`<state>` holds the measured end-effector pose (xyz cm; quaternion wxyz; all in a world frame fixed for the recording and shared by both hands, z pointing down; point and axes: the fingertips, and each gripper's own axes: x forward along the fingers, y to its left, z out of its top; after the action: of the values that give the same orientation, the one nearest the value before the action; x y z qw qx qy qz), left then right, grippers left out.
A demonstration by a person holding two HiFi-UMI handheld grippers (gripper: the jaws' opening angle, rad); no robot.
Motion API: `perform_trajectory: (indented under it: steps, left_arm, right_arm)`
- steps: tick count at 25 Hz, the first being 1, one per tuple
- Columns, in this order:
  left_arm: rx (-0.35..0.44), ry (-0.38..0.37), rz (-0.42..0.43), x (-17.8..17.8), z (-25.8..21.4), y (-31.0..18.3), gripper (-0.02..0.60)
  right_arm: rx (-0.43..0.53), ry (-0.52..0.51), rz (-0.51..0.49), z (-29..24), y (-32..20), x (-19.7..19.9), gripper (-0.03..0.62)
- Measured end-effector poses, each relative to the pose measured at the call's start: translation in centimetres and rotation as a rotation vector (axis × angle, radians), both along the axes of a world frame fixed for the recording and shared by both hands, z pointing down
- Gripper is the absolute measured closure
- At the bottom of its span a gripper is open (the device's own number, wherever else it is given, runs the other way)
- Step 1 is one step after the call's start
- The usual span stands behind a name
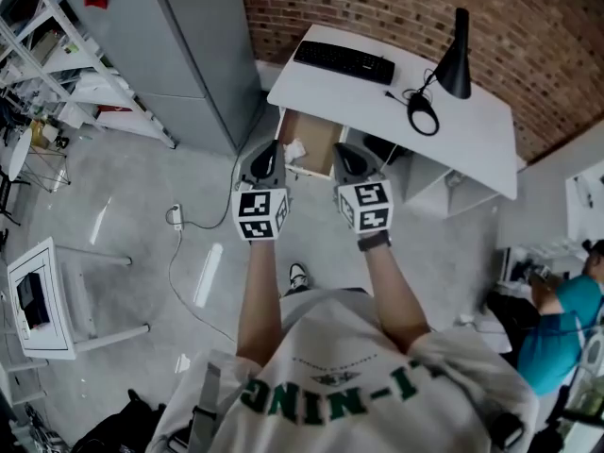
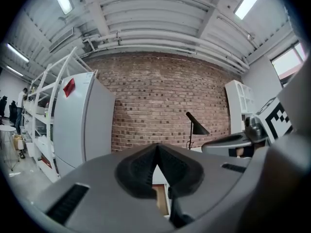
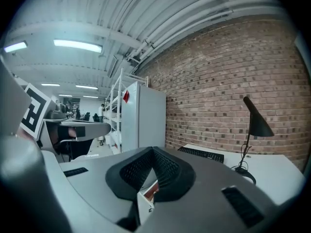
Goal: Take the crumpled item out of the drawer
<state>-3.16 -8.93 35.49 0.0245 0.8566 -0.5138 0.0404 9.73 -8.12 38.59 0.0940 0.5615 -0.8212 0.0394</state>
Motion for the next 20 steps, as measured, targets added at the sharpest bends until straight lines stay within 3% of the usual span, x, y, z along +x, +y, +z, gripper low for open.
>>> perform_trajectory:
  steps: [6, 20]
  left_arm:
    - [-0.111, 0.084, 0.026, -1.7, 5.8, -3.5, 0.586]
    - [-0.328, 0.03, -0.024, -2.3, 16.9, -15.0, 0.586]
  right_arm:
    - [-0.12, 0.036, -0.006, 5.5, -3.0, -2.8, 0.588]
    - [-0.384, 0.047, -0.116, 18.1, -15.5, -4.4, 0.586]
